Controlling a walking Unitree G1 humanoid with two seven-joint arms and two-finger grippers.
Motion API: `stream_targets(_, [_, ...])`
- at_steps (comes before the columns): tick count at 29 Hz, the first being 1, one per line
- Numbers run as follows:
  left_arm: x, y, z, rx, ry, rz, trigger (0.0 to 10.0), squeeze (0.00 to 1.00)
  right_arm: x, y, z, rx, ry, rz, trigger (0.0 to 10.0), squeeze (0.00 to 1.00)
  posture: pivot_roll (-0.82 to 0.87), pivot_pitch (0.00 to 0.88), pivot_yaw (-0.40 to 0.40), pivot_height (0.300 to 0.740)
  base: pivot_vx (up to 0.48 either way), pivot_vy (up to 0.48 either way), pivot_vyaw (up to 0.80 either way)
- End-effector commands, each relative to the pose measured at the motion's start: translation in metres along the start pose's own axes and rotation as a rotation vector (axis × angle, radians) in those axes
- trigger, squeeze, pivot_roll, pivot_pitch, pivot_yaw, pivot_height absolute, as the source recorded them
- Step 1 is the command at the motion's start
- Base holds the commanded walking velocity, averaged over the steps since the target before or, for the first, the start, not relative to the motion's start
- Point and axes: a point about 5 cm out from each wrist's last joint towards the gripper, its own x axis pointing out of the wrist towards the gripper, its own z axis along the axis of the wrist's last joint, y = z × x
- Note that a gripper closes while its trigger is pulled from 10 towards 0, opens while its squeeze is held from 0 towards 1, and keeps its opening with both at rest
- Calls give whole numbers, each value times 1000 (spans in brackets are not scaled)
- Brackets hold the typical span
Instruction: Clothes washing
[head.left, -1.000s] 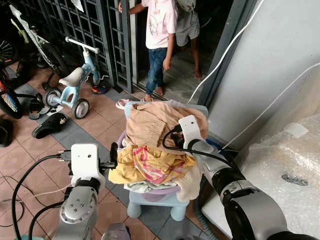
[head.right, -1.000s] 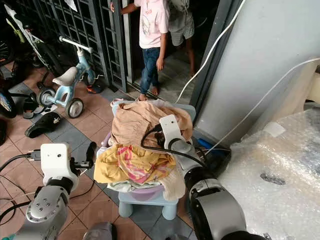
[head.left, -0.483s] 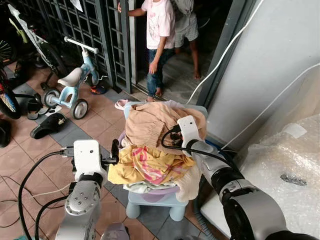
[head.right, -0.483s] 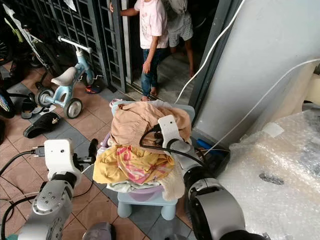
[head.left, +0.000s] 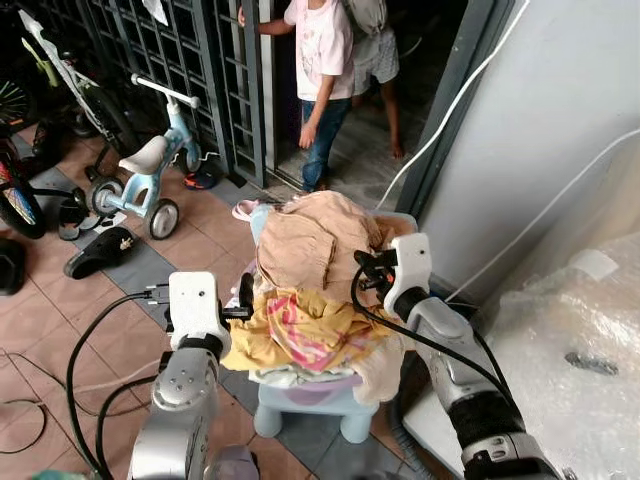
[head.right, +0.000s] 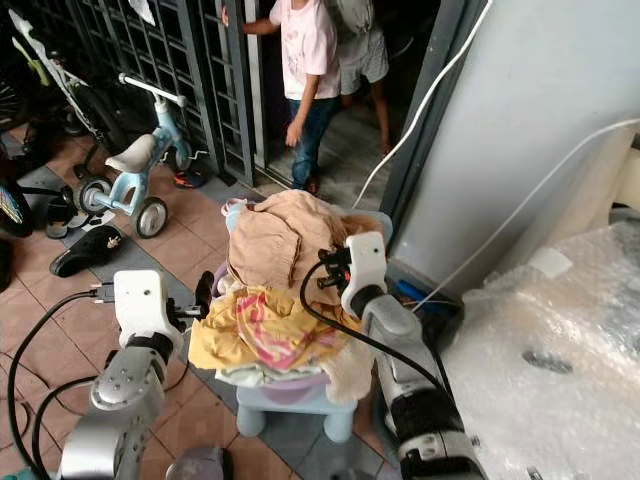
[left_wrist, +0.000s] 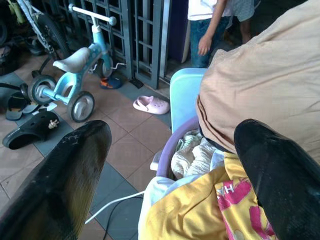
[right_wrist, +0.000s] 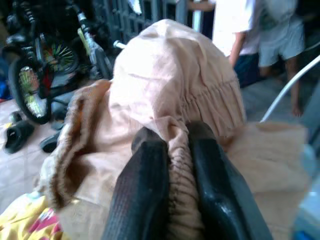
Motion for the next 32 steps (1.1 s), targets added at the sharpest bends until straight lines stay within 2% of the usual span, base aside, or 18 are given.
stream_targets(1, [4,-2,2,2,-15,-4,10000,0,-7,2,21,-27,-93,3,0,0,21,0,-40,740,0,0,0])
stream_targets(2, [7,-3,4,-4,-24,-10,10000,0,-19,4,28,-69,-121,-8,0,0,10,0,-32,740,0,0,0])
stream_targets(4, [10,-5,5,-6,-30,-20,10000,0,-26,5,29,-108,-122,-11,0,0,2,0,-27,740,0,0,0])
stream_targets(5, [11,-8,6,-5,-32,-32,10000,0,-30,3,26,-108,-103,-34,2392,0,-6,0,-23,740,0,0,0])
stream_targets(6, [12,-8,6,-5,-33,-37,10000,0,-31,2,24,-103,-93,-48,2392,0,-7,0,-22,740,0,0,0])
stream_targets(7, [13,-10,6,-1,-33,-42,10000,0,-32,-2,21,-91,-75,-81,10000,0,-12,0,-18,740,0,0,0])
stream_targets(9, [14,-10,6,1,-37,-48,10000,0,-33,-4,22,-86,-66,-97,10000,0,-14,0,-14,740,0,0,0])
stream_targets(20, [16,-8,5,4,-47,-42,10000,0,-23,-3,35,-97,-72,-106,10000,0,0,0,-22,740,-232,0,-776])
stream_targets(32, [17,-10,4,5,-51,-47,10000,0,-19,-6,45,-130,-95,-121,10000,0,-11,0,-19,740,0,0,-787])
